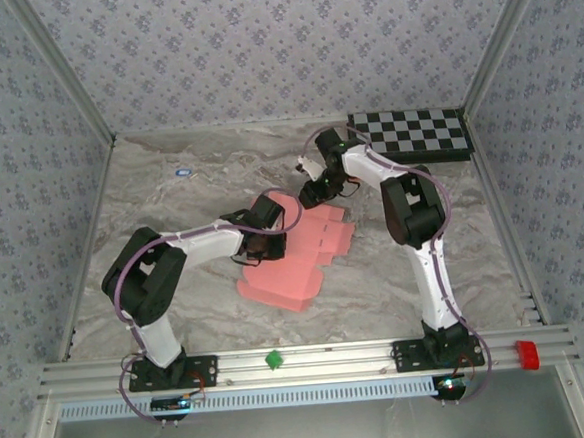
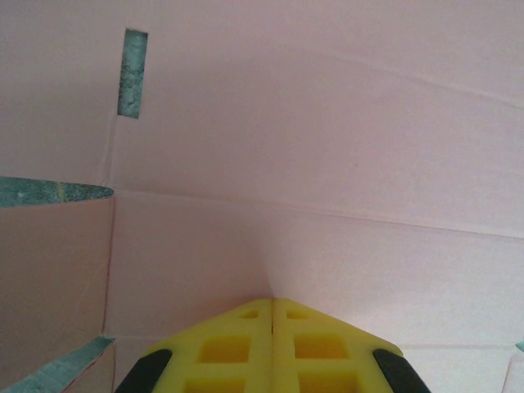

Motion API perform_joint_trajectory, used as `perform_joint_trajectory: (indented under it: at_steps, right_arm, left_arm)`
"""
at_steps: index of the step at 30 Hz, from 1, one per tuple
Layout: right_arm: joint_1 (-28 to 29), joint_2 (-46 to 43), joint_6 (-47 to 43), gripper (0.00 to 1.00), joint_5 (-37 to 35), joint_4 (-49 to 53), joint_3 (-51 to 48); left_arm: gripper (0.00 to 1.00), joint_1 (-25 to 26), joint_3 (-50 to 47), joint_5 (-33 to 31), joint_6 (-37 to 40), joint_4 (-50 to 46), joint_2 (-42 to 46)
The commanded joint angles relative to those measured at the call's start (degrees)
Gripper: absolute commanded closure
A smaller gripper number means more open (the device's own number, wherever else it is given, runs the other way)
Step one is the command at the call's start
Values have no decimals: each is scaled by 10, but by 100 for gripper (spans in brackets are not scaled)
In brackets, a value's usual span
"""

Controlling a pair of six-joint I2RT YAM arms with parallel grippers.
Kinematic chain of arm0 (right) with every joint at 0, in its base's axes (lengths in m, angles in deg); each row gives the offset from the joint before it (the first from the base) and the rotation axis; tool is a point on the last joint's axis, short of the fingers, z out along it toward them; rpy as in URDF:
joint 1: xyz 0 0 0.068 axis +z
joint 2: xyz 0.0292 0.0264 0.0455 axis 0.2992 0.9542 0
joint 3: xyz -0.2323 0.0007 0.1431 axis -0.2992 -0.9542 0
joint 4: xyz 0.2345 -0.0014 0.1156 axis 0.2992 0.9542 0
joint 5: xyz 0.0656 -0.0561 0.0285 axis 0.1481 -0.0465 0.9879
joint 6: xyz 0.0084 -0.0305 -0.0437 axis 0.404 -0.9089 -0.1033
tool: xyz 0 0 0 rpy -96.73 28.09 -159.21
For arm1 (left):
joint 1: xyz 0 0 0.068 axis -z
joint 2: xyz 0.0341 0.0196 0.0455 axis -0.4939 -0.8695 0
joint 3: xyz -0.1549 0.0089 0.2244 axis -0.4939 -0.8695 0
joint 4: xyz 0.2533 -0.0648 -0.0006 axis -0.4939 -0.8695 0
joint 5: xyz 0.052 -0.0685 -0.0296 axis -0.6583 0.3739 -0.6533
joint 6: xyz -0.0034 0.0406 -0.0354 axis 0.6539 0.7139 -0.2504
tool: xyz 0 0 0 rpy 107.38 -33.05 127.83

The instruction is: Fold the paper box

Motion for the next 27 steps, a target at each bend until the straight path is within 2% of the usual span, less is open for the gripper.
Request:
perform_joint_trajectory:
  at_steps: [1,8,12,19,21,24,27]
  right_arm:
    - [2,7,-22,66,30,41,21]
    - [1,-12,-35,73,42,56,23]
    - [1,-23,-52,83,42,71,23]
    - [2,-62,-70,93,-1,55,-1]
    - [4,-77,-78,96,-15,38,-16]
    - [6,-97,-92,99,-29,22,-30]
    - [8,-118,-106,100,-46,-6,-51]
  left_arm:
    - [100,4,-16,-23,4,-16,-11]
    - [100,4,-15,-25,4,-18,-11]
    - [100,4,-14,-23,4,-18,-5]
    - [100,4,-8,-11,7,-17,30]
    - [96,4,-9,-11,6,-16,50]
    - [84,3,-18,-23,2,-22,86]
    - [79,-1,-44,-42,-3,-28,124]
